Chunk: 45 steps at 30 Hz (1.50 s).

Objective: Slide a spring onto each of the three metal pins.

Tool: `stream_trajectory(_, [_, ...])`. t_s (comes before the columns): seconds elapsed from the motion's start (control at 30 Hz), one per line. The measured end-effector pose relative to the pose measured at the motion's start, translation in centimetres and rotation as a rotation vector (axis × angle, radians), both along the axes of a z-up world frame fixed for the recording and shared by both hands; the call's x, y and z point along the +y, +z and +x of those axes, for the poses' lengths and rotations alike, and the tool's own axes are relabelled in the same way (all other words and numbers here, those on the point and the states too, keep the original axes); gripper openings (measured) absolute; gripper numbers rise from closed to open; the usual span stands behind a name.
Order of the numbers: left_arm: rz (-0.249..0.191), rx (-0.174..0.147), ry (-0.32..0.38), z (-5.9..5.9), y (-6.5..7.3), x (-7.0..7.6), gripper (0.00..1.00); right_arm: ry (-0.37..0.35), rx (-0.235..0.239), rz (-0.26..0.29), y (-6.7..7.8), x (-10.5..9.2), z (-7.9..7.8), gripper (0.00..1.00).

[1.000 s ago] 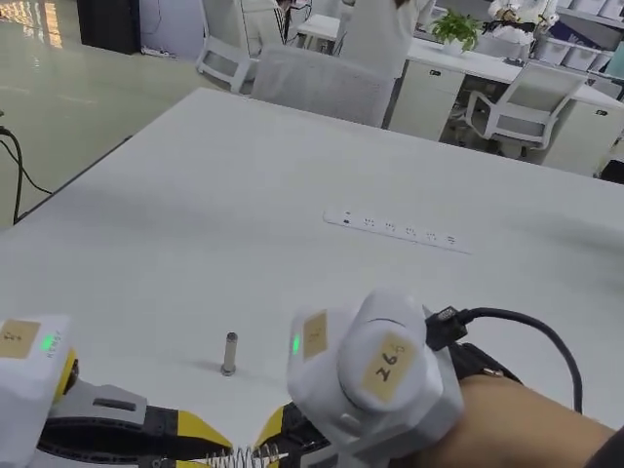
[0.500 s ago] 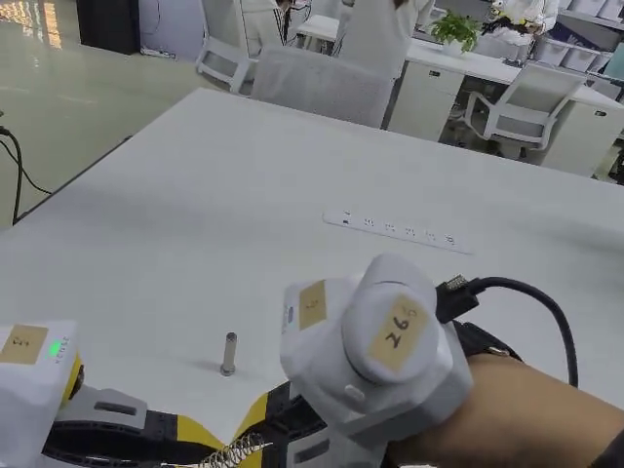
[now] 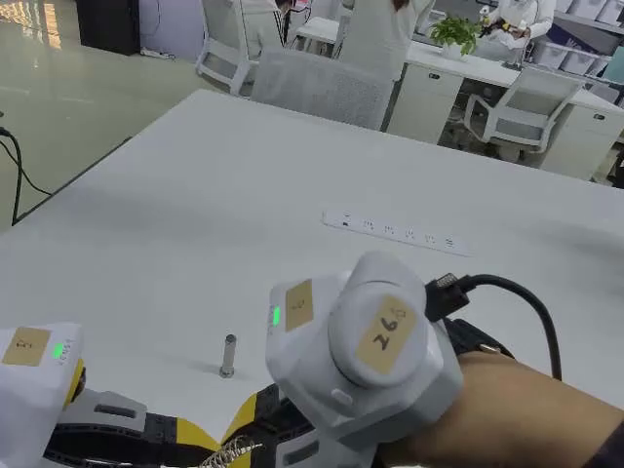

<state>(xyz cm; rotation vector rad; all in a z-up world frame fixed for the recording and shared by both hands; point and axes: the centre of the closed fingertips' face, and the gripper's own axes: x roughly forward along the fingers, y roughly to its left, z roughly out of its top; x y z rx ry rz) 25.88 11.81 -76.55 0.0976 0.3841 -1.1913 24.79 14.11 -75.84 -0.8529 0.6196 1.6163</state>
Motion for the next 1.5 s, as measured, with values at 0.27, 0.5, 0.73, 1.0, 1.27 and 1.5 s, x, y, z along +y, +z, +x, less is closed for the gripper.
stream_trajectory(0.27, [-0.007,0.023,0.024,0.1,0.0,0.2,0.11,-0.013,-0.018,-0.002,0.2,0.0,0.6,0.08])
stream_trajectory(0.5, [-0.018,0.027,0.064,0.5,0.2,0.9,0.17,-0.021,-0.034,-0.011,0.3,-0.3,1.1,0.08])
stream_trajectory(0.73, [-0.032,0.025,0.122,0.9,0.5,1.9,0.24,-0.032,-0.042,-0.013,0.4,-0.4,1.6,0.08])
stream_trajectory(1.0, [-0.046,0.015,0.188,1.3,0.7,3.1,0.3,-0.045,-0.053,-0.018,0.6,-0.8,2.6,0.08])
stream_trajectory(1.27, [-0.049,0.007,0.261,1.7,0.5,4.4,0.35,-0.05,-0.074,-0.028,0.9,-0.9,3.8,0.08])
stream_trajectory(1.5, [-0.05,0.005,0.311,2.0,0.3,5.4,0.38,-0.064,-0.084,-0.04,0.8,-1.1,5.3,0.08])
